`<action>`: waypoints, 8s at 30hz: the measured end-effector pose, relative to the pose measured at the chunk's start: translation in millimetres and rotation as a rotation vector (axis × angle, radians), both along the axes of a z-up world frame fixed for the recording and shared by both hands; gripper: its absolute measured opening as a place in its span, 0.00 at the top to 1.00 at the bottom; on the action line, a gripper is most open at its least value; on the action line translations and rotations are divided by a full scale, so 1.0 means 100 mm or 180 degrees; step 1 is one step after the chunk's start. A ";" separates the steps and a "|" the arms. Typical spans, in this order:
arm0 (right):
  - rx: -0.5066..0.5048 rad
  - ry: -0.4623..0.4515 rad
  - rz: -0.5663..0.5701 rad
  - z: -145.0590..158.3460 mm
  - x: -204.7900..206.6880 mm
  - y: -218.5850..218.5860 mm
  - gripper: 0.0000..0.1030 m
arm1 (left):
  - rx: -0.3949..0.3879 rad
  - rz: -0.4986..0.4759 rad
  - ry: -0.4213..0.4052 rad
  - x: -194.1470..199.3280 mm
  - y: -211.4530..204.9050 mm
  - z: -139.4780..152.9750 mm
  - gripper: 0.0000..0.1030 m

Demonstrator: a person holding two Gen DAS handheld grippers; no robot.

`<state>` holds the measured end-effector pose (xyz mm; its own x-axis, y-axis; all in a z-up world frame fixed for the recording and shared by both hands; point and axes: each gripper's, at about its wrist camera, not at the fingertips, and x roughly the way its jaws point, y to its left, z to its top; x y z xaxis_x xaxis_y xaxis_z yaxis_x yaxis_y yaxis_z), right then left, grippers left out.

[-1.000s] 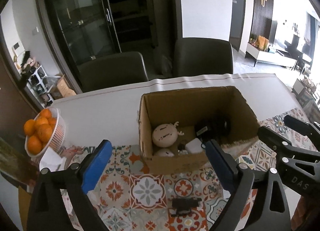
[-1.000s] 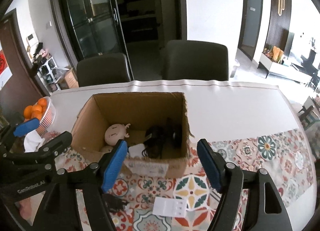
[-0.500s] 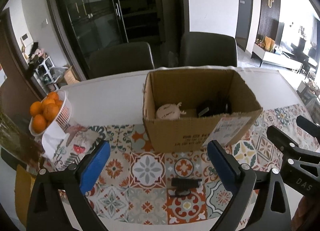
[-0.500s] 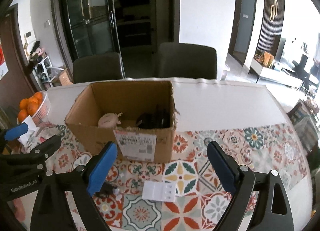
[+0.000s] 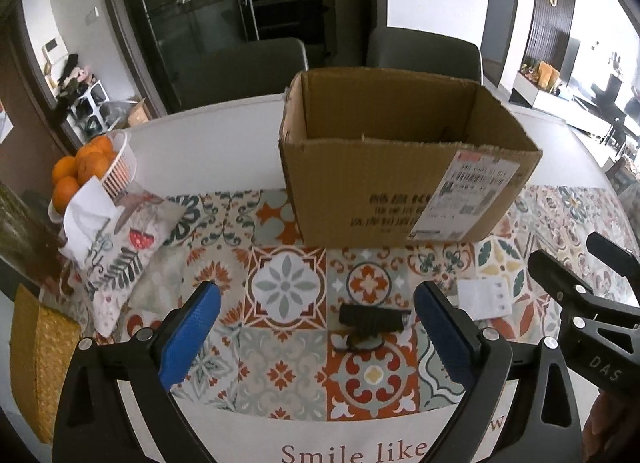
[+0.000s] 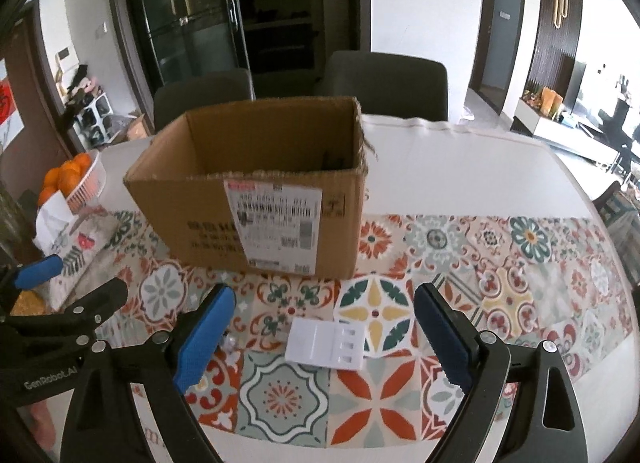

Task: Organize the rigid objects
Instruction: 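Move the right tool to the white plastic card while the left tool approaches the black flashlight, then grasp the white plastic card with the right tool while the left tool grasps the black flashlight, then carry the white card and black flashlight over the box with both tools, then open both tools to drop the flashlight and white card into the box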

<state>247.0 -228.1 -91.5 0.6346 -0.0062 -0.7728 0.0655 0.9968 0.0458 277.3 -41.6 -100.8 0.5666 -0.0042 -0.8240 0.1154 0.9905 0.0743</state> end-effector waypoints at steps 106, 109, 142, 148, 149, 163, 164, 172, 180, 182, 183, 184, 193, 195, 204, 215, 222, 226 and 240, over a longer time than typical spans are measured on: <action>0.0274 0.0484 -0.0248 -0.94 -0.13 -0.13 0.23 | -0.0319 -0.0440 0.0484 0.05 -0.18 -0.92 0.31; 0.0268 0.0429 -0.0231 -0.84 -0.19 -0.09 0.23 | -0.0348 -0.0422 0.0414 -0.02 -0.11 -0.78 0.31; 0.0120 -0.0330 -0.0119 0.41 -0.50 0.19 0.23 | -0.0394 -0.0410 -0.0261 -0.28 0.11 0.50 0.31; 0.0085 -0.0440 -0.0125 0.58 -0.45 0.19 0.23 | -0.0423 -0.0453 -0.0347 -0.21 0.07 0.66 0.31; 0.0091 -0.0455 -0.0120 0.60 -0.44 0.19 0.23 | -0.0437 -0.0459 -0.0365 -0.19 0.06 0.70 0.31; 0.0027 -0.0707 -0.0038 0.97 -0.09 0.16 0.23 | -0.0465 -0.0506 -0.0585 0.18 0.00 1.03 0.31; 0.0025 -0.0720 -0.0034 0.99 -0.06 0.16 0.23 | -0.0459 -0.0514 -0.0590 0.21 -0.01 1.05 0.31; 0.0054 -0.0731 0.0008 1.09 0.22 0.11 0.23 | -0.0405 -0.0561 -0.0679 0.46 -0.10 1.17 0.31; -0.0034 -0.0719 0.0071 1.13 0.54 0.09 0.23 | -0.0402 -0.0542 -0.0638 0.77 -0.14 1.14 0.31; -0.0063 -0.0705 0.0089 1.13 0.62 0.10 0.23 | -0.0425 -0.0526 -0.0594 0.86 -0.14 1.11 0.31; -0.0075 -0.0699 0.0099 1.12 0.65 0.10 0.23 | -0.0435 -0.0520 -0.0571 0.91 -0.14 1.10 0.31; -0.0086 -0.0690 0.0105 1.11 0.70 0.10 0.23 | -0.0433 -0.0513 -0.0546 0.95 -0.14 1.08 0.31; -0.0084 -0.0506 0.0138 0.94 1.03 0.03 0.23 | -0.0398 -0.0507 -0.0327 1.29 -0.24 0.85 0.31; -0.0097 -0.0464 0.0139 0.88 1.07 0.03 0.23 | -0.0381 -0.0503 -0.0261 1.35 -0.26 0.78 0.31; -0.0133 -0.0271 0.0131 0.65 1.24 0.01 0.23 | -0.0324 -0.0482 -0.0037 1.53 -0.30 0.49 0.31; -0.0123 -0.0129 0.0166 0.46 1.36 0.03 0.23 | -0.0324 -0.0430 0.0154 1.57 -0.24 0.30 0.27; -0.0115 -0.0058 0.0239 0.40 1.39 0.12 0.23 | -0.0191 -0.0187 0.0009 1.47 -0.05 0.34 0.16; -0.0141 0.0013 0.0259 0.38 1.39 0.20 0.16 | -0.0162 -0.0075 -0.0018 1.42 0.06 0.36 0.15; -0.0238 -0.0152 0.0081 0.65 0.77 0.29 0.13 | 0.0025 0.0082 -0.0495 0.69 0.20 0.79 0.02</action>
<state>324.3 -198.8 -26.8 0.6714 -0.0460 -0.7397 0.0396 0.9989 -0.0262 346.8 -21.2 -21.4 0.6873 0.0181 -0.7262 0.0765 0.9923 0.0972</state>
